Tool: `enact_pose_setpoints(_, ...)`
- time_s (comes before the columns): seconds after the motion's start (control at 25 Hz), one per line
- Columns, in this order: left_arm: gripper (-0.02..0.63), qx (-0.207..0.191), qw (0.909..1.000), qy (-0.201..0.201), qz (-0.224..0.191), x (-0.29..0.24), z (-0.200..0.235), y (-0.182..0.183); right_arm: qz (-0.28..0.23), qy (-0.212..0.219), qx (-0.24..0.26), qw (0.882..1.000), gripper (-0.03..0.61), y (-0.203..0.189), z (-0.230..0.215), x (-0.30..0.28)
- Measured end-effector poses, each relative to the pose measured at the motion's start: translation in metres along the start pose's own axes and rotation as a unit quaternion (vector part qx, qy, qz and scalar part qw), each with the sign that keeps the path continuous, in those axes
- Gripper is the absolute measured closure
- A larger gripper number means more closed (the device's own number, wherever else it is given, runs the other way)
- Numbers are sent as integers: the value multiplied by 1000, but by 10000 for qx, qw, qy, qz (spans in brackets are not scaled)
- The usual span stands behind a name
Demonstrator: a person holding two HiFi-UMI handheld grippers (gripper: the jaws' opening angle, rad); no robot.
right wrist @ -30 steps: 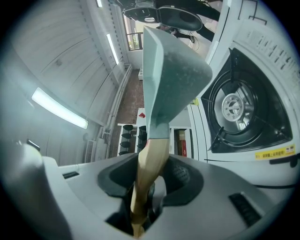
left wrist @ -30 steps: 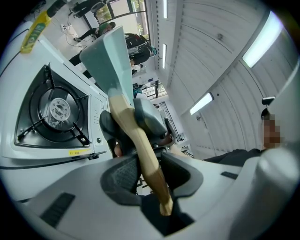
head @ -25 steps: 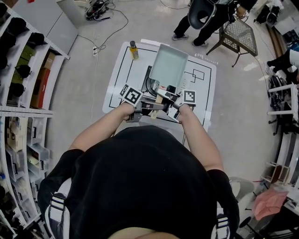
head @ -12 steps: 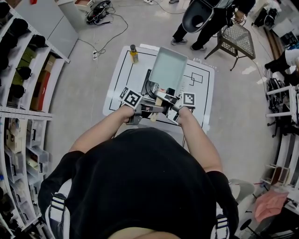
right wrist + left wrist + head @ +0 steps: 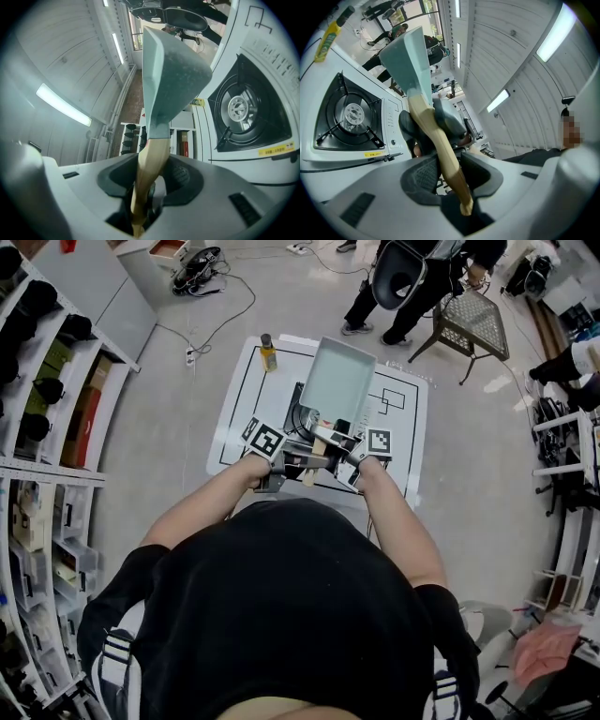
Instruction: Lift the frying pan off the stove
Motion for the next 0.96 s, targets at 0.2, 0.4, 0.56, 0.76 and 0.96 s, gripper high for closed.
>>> enact_pose_setpoints(0.2, 479, -8, 10000, 8, 2, -1, -2, -1, -4, 33, 22, 10000, 426, -1, 1, 2)
enact_pose_setpoints(0.4, 479, -22, 10000, -5, -5, 1, -4, -4, -17, 9, 45, 10000, 426, -4, 3, 1)
enact_pose_setpoints(0.56, 479, -34, 10000, -25, 1, 2, -4, -5, -17, -9, 12, 10000, 426, -6, 3, 0)
enact_pose_setpoints(0.76, 479, -55, 10000, -23, -19, 3, -6, -6, 21, -38, 74, 10000, 426, -6, 5, 0)
enact_pose_setpoints(0.96, 479, -69, 10000, -30, 10, 0, -6, -7, 15, 55, 6, 10000, 426, -9, 6, 1)
Point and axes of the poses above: the fingertips, and each gripper's own axes: x backward along the fingers, z to its left, y out of its top, the point moved 4 cm from there along x, backward along the fingers, and after that the axes turned 15 degrees about y, right-handed, at the moved point
